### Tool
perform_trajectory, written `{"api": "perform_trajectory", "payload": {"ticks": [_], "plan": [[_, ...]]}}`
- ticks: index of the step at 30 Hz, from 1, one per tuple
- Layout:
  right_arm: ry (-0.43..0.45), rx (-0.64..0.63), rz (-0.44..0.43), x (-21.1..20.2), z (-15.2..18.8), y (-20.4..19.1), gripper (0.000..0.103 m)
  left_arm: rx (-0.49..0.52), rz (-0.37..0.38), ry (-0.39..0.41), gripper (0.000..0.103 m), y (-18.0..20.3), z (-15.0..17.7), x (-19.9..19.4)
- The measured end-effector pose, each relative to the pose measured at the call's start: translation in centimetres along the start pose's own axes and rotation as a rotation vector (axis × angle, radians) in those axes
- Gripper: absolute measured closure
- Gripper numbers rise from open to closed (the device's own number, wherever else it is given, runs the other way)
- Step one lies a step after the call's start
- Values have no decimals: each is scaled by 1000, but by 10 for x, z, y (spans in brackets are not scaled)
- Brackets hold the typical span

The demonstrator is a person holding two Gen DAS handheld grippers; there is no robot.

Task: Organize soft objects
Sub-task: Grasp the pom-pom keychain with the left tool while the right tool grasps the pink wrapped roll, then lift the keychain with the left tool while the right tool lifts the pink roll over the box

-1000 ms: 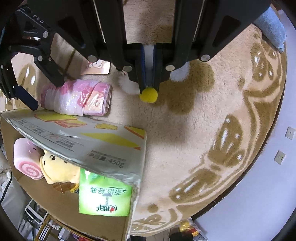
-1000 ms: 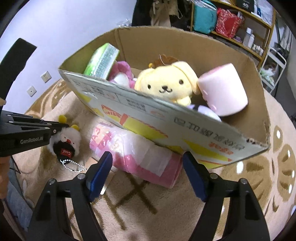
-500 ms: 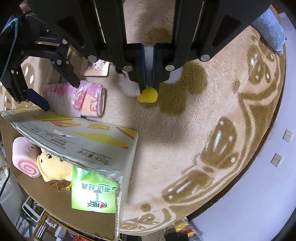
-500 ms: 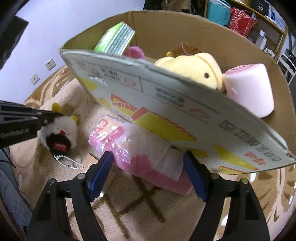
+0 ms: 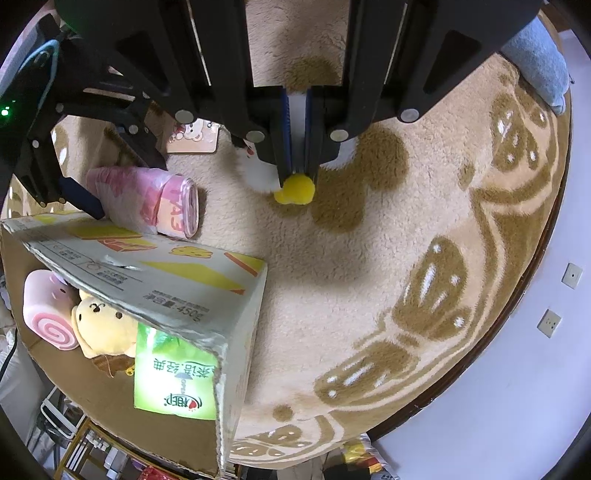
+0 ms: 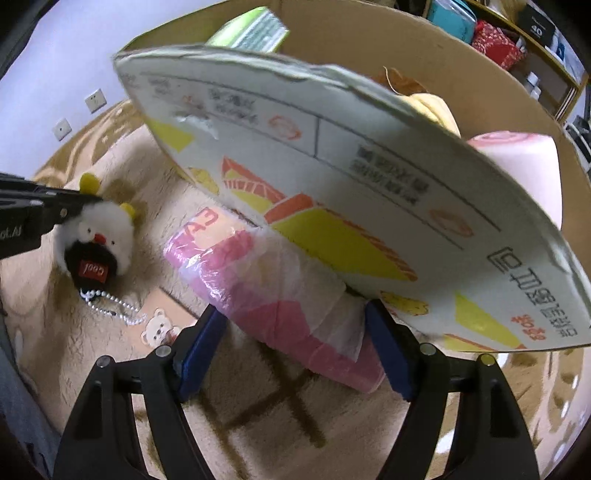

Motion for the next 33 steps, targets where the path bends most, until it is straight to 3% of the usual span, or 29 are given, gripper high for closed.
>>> {"api": "perform_trajectory", "payload": {"ticks": [4, 6, 7, 12, 17, 33], "plan": [[14, -38, 47, 4, 0, -8, 22, 11, -12, 1, 98, 1, 2, 0], [32, -20, 62, 2, 0, -5, 34, 13, -19, 2, 98, 1, 3, 0], [42, -12, 68, 0, -1, -3, 49, 7, -20, 1, 98, 0, 3, -1], [65, -56, 84, -6, 1, -10, 61, 2, -27, 10, 98, -4, 3, -4], [95, -64, 46, -21, 5, -20, 71, -9, -31, 28, 98, -9, 4, -12], [206, -3, 31, -77, 21, -17, 77, 49, -50, 147, 98, -2, 11, -52]]}}
Point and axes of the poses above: each gripper's, at about its wrist camera, not at the fingertips, and x roughly the way its jaws point, y to its right, z to its underside, the point moved 3 cm from there along x, roughly the way its jaws point, and after that the axes turned 3 degrees about z, right-handed, at the moved point
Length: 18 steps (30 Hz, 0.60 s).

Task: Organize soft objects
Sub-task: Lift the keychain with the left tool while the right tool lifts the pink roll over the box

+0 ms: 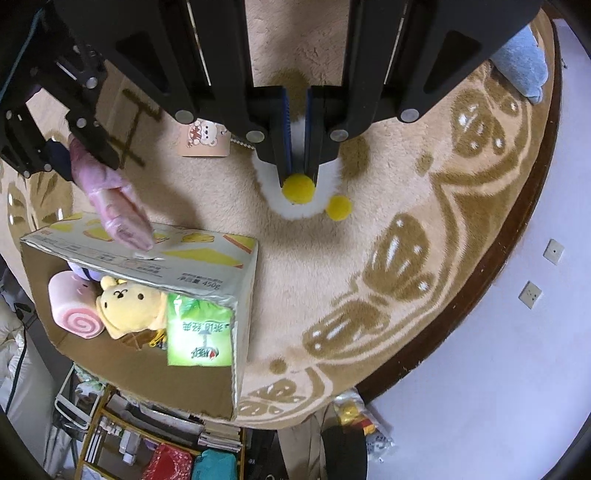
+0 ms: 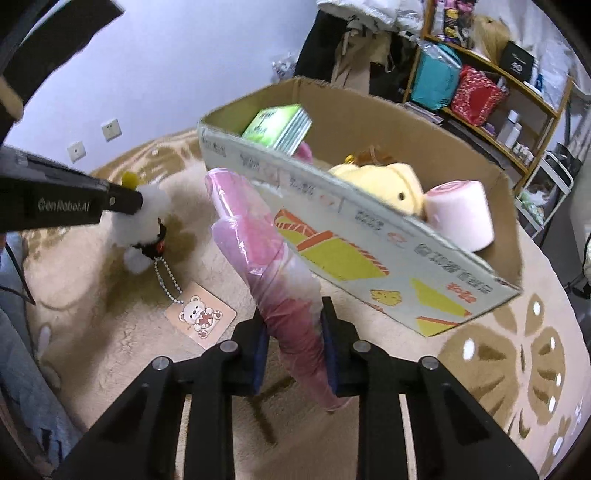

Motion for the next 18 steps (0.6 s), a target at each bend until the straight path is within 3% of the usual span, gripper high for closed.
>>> {"api": "perform_trajectory", "payload": {"ticks": [11, 18], "plan": [[108, 97, 34, -51, -5, 36, 77, 39, -16, 73, 98, 7, 6, -24], [213, 155, 54, -78, -17, 51, 77, -9, 13, 171, 98, 5, -6, -54]]}}
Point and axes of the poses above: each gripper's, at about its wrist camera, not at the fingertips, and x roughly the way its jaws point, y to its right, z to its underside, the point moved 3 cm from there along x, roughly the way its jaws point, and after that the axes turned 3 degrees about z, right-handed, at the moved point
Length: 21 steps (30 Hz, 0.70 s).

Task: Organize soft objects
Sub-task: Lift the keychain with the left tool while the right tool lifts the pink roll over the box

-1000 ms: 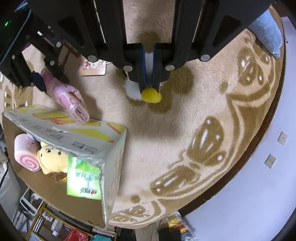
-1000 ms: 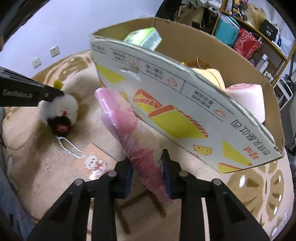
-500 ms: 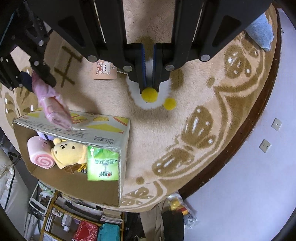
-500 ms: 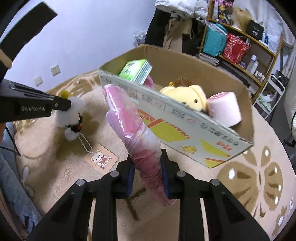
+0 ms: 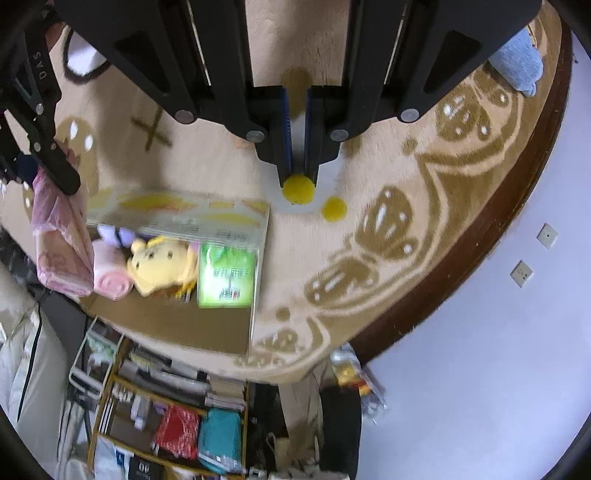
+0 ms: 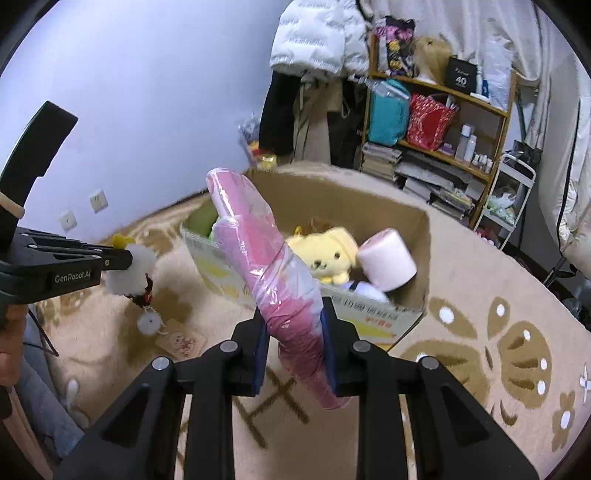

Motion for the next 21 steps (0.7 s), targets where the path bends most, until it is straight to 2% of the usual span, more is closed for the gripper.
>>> {"api": "perform_trajectory", "payload": {"ticks": [5, 11, 16, 21], "plan": [[70, 16, 23, -11, -11, 4, 77, 52, -45, 108, 98, 8, -17, -19], [121, 9, 26, -14, -28, 11, 77, 115, -36, 186, 98, 26, -42, -28], [142, 6, 25, -5, -43, 22, 77, 124, 2, 211, 98, 37, -62, -27], [158, 3, 39, 6, -55, 31, 77, 165, -6, 241, 98, 49, -79, -29]]}}
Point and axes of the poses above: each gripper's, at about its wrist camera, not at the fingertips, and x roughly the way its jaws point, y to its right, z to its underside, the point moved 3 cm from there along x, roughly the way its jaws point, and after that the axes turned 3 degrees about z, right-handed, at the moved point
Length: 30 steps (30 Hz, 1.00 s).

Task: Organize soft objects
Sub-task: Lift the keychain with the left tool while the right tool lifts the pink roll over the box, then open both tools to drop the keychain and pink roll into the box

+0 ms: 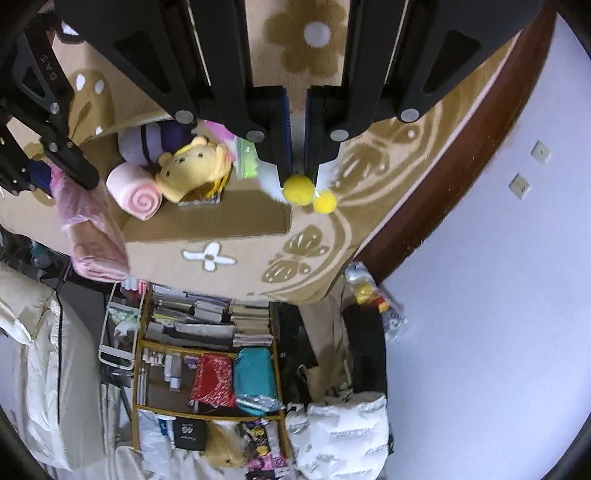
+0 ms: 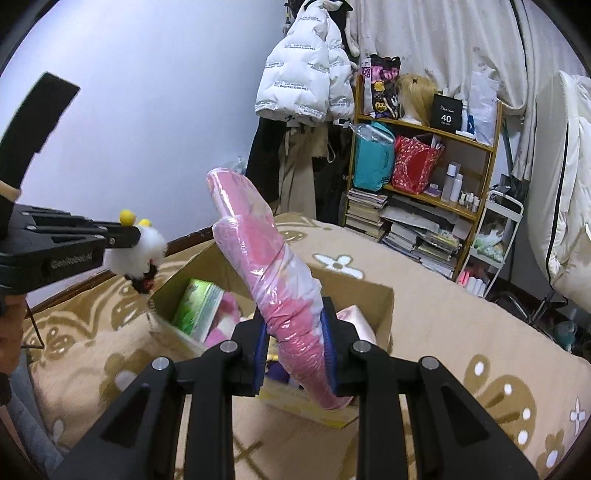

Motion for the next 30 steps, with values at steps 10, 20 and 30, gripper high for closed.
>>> {"api": "perform_trajectory", "payload": {"ticks": [10, 20, 30], "plan": [[-14, 20, -12, 31, -4, 14, 76, -3, 76, -4, 98, 16, -30, 32], [-110, 29, -21, 66, 17, 24, 75, -9, 165, -96, 94, 36, -14, 69], [-150, 43, -14, 73, 27, 24, 66, 8, 154, -135, 70, 38, -5, 76]]}}
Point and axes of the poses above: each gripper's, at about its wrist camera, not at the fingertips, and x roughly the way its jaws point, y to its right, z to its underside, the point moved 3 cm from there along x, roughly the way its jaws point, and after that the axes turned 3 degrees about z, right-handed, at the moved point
